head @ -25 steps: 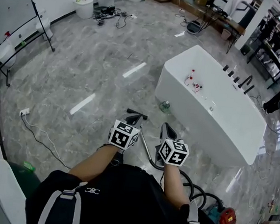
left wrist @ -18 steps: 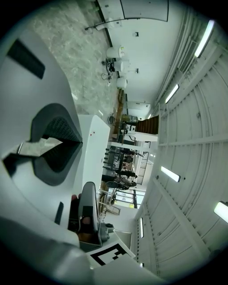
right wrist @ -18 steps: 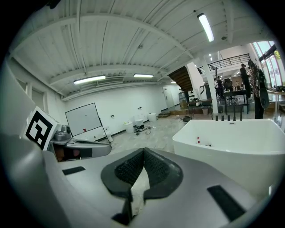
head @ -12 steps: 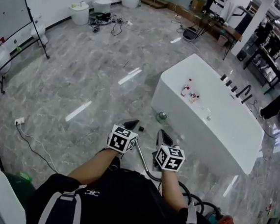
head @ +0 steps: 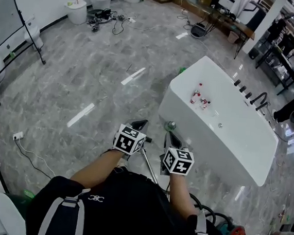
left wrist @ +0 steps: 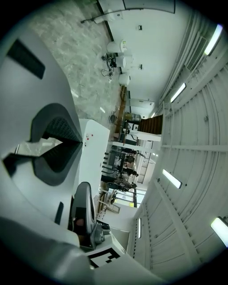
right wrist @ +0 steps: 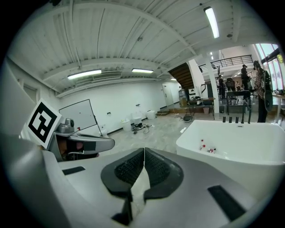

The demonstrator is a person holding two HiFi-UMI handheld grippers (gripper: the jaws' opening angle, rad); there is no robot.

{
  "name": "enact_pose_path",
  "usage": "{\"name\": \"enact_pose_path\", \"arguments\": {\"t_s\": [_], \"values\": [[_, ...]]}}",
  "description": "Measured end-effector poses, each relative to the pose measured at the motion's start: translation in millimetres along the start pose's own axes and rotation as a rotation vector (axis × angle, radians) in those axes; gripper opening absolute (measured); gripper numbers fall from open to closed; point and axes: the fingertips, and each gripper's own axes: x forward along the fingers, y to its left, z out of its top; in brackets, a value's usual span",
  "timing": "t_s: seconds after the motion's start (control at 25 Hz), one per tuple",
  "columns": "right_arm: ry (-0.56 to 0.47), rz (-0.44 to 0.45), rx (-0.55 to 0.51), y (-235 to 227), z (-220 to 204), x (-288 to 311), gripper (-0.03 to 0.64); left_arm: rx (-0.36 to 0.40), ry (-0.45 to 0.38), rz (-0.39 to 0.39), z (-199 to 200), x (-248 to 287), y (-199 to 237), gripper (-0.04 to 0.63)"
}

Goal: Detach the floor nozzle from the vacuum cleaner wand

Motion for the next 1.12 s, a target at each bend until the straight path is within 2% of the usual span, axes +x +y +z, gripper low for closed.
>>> {"name": "enact_pose_path", "arguments": {"t_s": [0.16, 0.4, 0.56, 0.72, 0.92, 1.12], "values": [[-0.019, 0.008, 0.014, 11.4, 13.6, 39.9, 0.015, 0.015, 0.019, -0.034, 10.9, 19.0, 36.9, 0.006], [0.017, -0.029, 0.021, 10.2, 18.0, 94.7, 0.015, -0.056, 0.059, -0.088, 13.5, 53.1, 79.0, 0.006], [0.061, -0.071, 0.015, 3.9, 3.7, 120.7, 0.015, -0.069, 0.112, -0.103, -5.3, 69.5, 101.9, 0.006], [0.095, -0.116, 0.022, -10.3, -6.6, 144.9, 0.015, -0.141, 0.16, -0.089, -24.7, 91.7, 134.6, 0.006], [0.189, -0.103, 0.072, -27.7, -43.6, 157.1, 0.015, -0.202, 0.24, -0.083, -55.6, 118.0, 142.3, 0.006], [0.301, -0.104, 0.039, -56.5, -95.6, 190.3, 0.017, -0.225, 0.286, -0.071, -89.4, 161.6, 153.0, 0.006]]}}
